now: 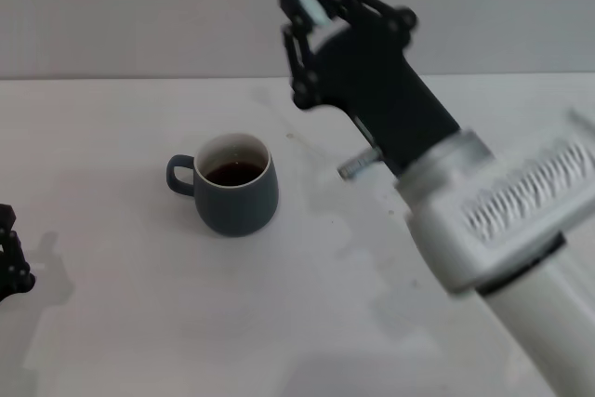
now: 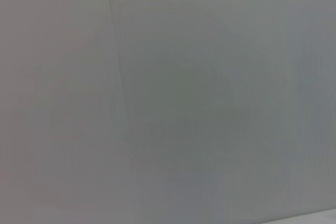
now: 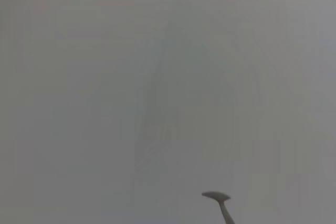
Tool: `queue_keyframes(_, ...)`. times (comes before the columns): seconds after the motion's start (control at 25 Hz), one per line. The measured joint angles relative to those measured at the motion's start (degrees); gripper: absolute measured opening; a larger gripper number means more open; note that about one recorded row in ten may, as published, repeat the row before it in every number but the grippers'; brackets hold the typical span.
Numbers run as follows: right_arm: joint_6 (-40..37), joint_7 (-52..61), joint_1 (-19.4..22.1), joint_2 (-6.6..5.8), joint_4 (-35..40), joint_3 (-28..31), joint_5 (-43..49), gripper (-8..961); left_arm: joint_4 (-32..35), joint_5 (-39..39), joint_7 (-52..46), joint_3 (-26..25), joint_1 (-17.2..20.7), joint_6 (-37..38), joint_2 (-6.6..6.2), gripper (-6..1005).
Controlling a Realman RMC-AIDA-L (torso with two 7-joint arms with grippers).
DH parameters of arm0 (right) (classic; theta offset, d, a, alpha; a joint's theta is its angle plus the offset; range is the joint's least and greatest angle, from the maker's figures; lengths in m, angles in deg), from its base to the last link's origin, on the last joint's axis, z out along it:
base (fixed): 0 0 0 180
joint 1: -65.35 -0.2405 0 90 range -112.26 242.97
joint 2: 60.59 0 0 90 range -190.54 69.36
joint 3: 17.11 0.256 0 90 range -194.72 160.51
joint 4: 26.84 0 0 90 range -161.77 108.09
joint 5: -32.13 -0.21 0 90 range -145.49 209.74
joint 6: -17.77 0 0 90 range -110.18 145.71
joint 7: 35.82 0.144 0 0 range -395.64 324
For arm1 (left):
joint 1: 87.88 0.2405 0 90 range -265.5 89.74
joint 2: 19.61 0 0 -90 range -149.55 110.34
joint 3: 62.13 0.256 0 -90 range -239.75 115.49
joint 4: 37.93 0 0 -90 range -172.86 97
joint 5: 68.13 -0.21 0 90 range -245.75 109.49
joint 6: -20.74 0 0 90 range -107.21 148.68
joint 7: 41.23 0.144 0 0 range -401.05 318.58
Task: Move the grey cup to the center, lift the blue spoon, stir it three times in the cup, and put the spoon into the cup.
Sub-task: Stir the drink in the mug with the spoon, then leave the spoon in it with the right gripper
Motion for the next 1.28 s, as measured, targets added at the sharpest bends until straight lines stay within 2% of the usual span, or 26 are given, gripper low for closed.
queue_keyframes(0.04, 0.0, 0.0, 0.0, 0.0, 0.0, 0.0, 0.0, 160, 0.0, 0.0, 0.0, 0.0, 0.0, 0.0, 0.0, -2)
queue_keyframes(0.16, 18.13, -0.34, 0.24, 0.56, -7.48, 6.4, 1.19, 160, 0.08, 0.01, -0.01, -0.04, 0.13, 0.02, 0.0, -2)
queue_keyframes(0.2, 28.28, -0.4, -0.05, 0.88, -11.74, 9.97, 1.91, 161, 0.08, 0.01, -0.01, -0.03, 0.15, 0.03, -0.01, -2)
queue_keyframes(0.24, 28.28, -0.4, -0.05, 0.88, -11.74, 9.97, 1.91, 161, 0.08, 0.01, -0.01, -0.02, 0.16, 0.04, 0.0, -2)
queue_keyframes(0.32, 37.62, -0.16, -0.49, 1.06, -15.77, 13.28, 2.06, 161, 0.08, -0.03, 0.04, -0.02, 0.17, 0.07, 0.0, -2)
queue_keyframes(0.36, 42.91, 0.59, -0.75, 1.12, -18.0, 15.22, 2.06, 161, 0.08, -0.06, 0.06, -0.03, 0.18, 0.15, 0.0, -2)
queue_keyframes(0.4, 52.17, 3.38, -1.45, 1.15, -22.05, 18.87, 2.24, 161, 0.08, -0.09, 0.06, -0.05, 0.18, 0.3, 0.0, -2)
queue_keyframes(0.44, 52.17, 3.38, -1.45, 1.15, -22.05, 18.87, 2.24, 161, 0.07, -0.12, 0.04, -0.05, 0.19, 0.46, 0.0, -2)
queue_keyframes(0.48, 56.69, 5.21, -1.96, 1.15, -23.69, 20.56, 2.39, 161, 0.08, -0.12, 0.01, -0.05, 0.19, 0.56, 0.0, -2)
queue_keyframes(0.76, 88.17, 17.08, -10.12, 0.87, -32.18, 33.85, 4.58, 160, 0.07, -0.3, -0.03, -0.15, 0.02, 1.01, -0.01, -2)
queue_keyframes(1.0, 101.97, 23.17, -15.26, 0.94, -35.69, 35.45, 10.87, 161, 0.07, -0.2, -0.04, -0.13, 0.09, 1.65, -0.06, -2)
queue_keyframes(1.28, 112.43, 27.09, -17.1, 0.95, -37.8, 37.09, 11.24, 161, 0.15, -0.07, -0.04, -0.18, 0.27, 1.99, -0.09, -2)
